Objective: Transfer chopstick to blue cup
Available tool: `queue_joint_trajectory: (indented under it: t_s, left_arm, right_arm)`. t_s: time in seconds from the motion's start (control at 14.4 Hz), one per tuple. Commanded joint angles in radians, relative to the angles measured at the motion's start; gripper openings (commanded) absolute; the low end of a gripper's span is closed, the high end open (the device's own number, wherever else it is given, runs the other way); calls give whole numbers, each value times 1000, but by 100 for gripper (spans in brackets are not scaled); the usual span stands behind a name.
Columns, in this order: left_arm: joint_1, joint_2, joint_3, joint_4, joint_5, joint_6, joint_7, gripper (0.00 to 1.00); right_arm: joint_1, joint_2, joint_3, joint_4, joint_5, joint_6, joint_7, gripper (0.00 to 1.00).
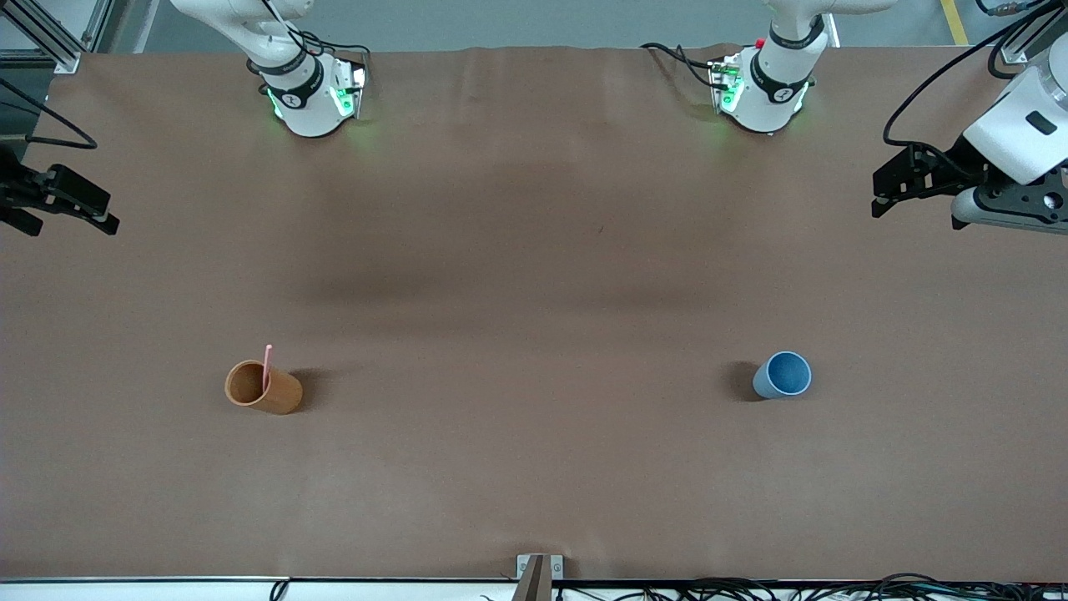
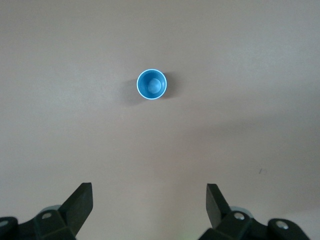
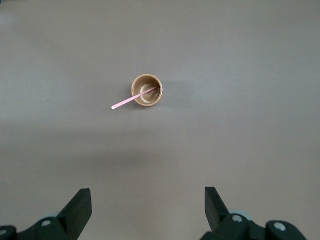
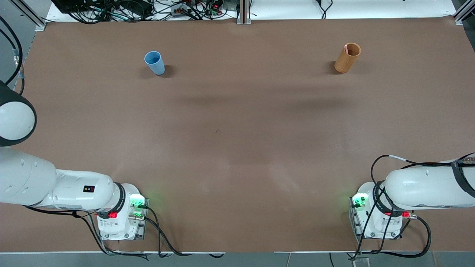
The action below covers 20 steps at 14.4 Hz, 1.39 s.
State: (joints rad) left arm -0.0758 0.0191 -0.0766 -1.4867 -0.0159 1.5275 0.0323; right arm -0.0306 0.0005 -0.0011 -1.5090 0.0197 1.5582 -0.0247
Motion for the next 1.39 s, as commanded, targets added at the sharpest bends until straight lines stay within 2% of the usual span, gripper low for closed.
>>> queue_joint_trajectory:
  t_s: [0.0, 0.49, 0.77, 0.97, 1.11, 1.32]
  left_arm:
    - [7, 12, 1, 31, -7, -18, 14, 100]
    - [13, 13, 3, 28, -15, -3, 14, 100]
    - [16, 125, 38, 10, -22, 86, 21, 100]
    - [14, 214, 38, -62, -21, 238, 23, 100]
    - [14, 281, 40, -122, -21, 356, 23, 100]
    - [14, 353, 40, -231, -19, 576, 21, 100]
  right_arm:
    - [-17, -16, 12, -11, 6, -1, 12, 100]
    - [-15, -16, 10, -11, 8, 0, 9, 100]
    - [8, -5, 21, -5, 5, 22, 22, 100]
    - [60, 42, 20, -16, 8, 95, 98, 100]
    - [84, 93, 20, -34, 5, 137, 106, 93]
    - [100, 131, 18, -120, 5, 294, 120, 91]
